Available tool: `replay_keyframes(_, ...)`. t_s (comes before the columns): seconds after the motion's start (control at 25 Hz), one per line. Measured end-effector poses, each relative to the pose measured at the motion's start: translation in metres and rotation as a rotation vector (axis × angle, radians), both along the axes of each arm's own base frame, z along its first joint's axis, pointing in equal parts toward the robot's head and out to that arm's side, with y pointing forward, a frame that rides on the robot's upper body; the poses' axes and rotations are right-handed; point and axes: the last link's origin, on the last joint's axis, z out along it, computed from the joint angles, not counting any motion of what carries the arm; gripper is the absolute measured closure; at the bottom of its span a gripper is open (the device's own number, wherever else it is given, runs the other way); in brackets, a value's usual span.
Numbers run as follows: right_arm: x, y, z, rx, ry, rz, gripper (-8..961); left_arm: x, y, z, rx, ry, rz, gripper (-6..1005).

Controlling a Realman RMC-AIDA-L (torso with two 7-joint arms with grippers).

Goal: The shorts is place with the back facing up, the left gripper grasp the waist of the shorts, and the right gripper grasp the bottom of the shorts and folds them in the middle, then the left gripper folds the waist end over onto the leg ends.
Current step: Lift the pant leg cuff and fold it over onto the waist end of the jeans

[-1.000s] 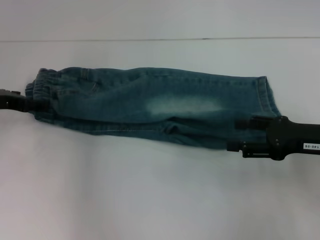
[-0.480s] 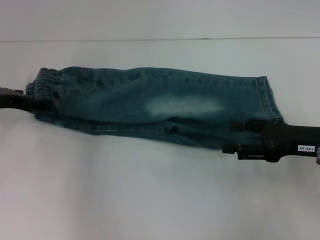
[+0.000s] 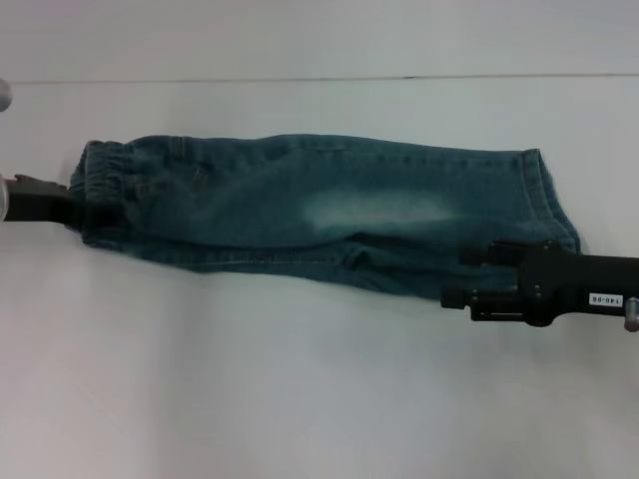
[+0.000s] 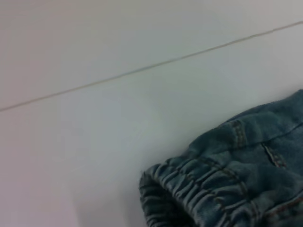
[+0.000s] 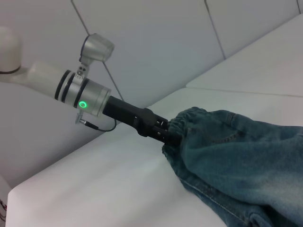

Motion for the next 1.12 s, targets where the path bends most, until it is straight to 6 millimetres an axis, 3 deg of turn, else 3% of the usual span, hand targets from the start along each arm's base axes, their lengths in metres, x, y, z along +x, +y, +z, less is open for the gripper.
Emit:
replay_keyframes(0.08,0.001,-0.001,0.000,0.002,-0.001,-0.001,85,0.001,0.000,0.000,0.009,-0.001,-0.004,419)
replay_keyframes(0.4,0.004,-0.001,0.000,0.011,0.000,-0.016,88,0.004,-0.001,-0.002,-0.004,0.014,-0.039,604)
replay_keyframes(0.72,0.003,0.000,-0.001,0.009,-0.002,-0.012,87,0.005,-0.003,-0.004,-0.014,0.019,-0.048,676)
replay_keyframes(1.12,0.004,0.005,-0.003,0.030,-0.020,-0.027,132,0.013,-0.010,0.007,-0.023,0.013,-0.077,757)
